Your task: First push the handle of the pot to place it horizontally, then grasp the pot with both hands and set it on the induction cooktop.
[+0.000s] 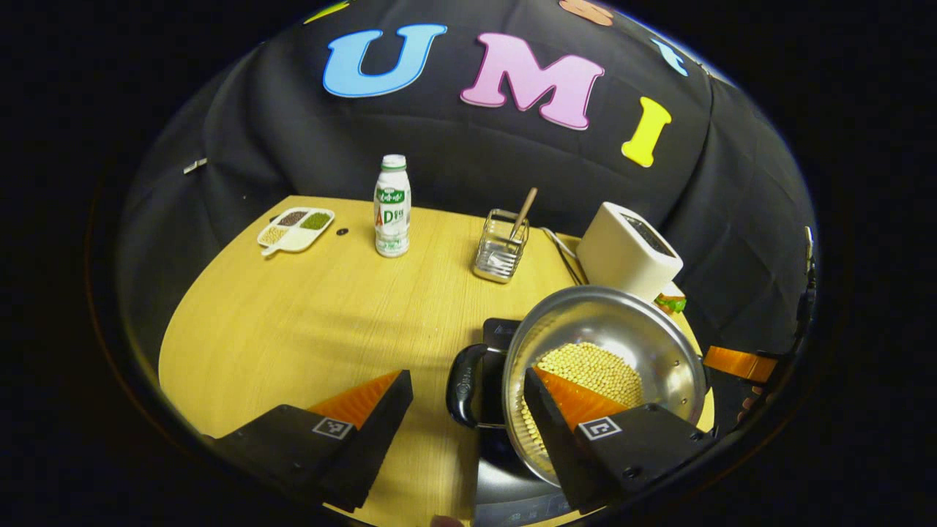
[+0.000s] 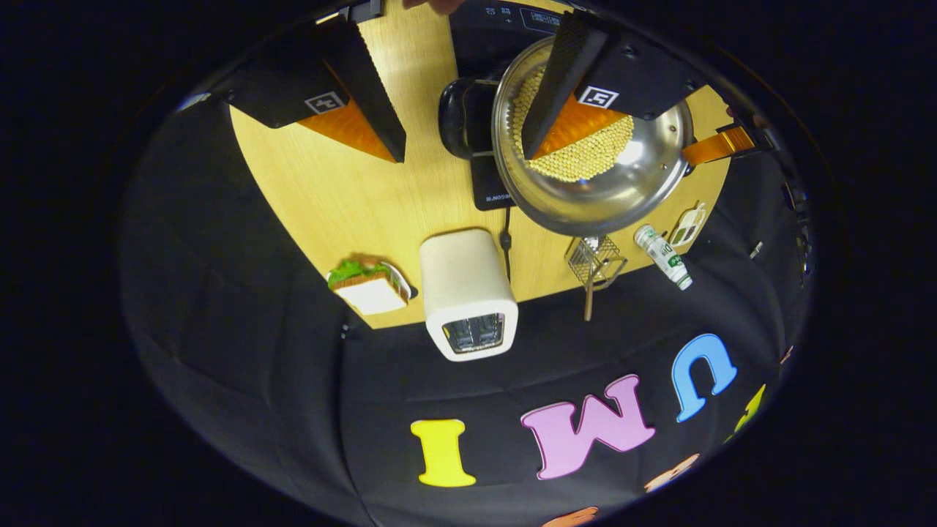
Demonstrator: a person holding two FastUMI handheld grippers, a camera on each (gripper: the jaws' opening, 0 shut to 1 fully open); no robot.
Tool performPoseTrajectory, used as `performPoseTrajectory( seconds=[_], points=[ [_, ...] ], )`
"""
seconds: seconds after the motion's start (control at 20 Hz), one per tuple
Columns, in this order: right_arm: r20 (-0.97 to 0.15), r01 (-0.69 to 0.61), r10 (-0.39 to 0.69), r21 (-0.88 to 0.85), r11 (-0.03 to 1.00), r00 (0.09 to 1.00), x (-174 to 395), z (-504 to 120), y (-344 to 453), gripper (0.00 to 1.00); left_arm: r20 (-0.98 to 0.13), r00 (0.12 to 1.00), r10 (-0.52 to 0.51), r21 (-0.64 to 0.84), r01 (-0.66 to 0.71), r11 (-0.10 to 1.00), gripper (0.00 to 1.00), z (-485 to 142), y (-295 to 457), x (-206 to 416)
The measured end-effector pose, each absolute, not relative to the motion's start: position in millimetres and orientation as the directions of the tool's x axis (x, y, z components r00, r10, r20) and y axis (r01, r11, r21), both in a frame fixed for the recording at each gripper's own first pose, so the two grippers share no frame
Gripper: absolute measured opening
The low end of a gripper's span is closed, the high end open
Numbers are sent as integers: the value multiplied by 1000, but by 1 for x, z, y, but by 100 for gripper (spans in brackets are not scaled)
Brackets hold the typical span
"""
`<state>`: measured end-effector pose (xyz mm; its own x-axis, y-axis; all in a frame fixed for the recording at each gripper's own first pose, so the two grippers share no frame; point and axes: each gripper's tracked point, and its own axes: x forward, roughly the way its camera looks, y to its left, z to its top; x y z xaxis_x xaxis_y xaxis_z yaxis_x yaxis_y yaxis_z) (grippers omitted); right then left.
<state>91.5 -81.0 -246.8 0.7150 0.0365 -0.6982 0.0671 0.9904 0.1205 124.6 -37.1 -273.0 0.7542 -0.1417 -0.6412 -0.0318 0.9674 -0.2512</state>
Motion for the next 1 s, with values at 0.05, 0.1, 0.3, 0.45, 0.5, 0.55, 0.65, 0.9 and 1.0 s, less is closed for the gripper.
performPoseTrajectory(
  seconds=[0.05, 0.1, 0.3, 0.45, 0.5, 0.55, 0.65, 0.9, 1.0],
  points=[
    [-672, 60, 29, 109, 992, 740, 90, -232, -81, 99, -611, 779, -140, -251, -23, 968, 96, -258, -36, 124],
    [-647, 56, 23, 101, 993, 762, 88, -217, -81, 99, -580, 804, -135, -246, -15, 969, 96, -242, -35, 122],
    [-503, 40, 0, 69, 997, 864, 80, -144, -79, 99, -422, 901, -98, -194, 16, 981, 95, -173, -24, 109],
    [-395, 20, 1, 50, 999, 919, 69, -95, -76, 98, -311, 947, -79, -180, 23, 983, 95, -125, -18, 93],
    [-372, 18, 3, 52, 999, 928, 64, -84, -75, 98, -282, 957, -67, -169, 19, 985, 95, -112, -15, 87],
    [-352, 16, 3, 50, 999, 936, 59, -75, -74, 99, -262, 964, -56, -156, 15, 988, 95, -101, -10, 82],
    [-314, 8, 8, 51, 999, 949, 49, -57, -68, 98, -213, 976, -43, -126, 16, 992, 95, -80, -3, 68],
    [-207, -8, 13, 24, 1000, 978, 22, -19, -48, 98, -143, 989, -40, -95, 27, 995, 95, -52, 1, 35],
    [-185, -27, 30, 19, 999, 982, 10, -13, -34, 98, -133, 990, -43, -94, 31, 995, 95, -49, 1, 23]
  ],
)
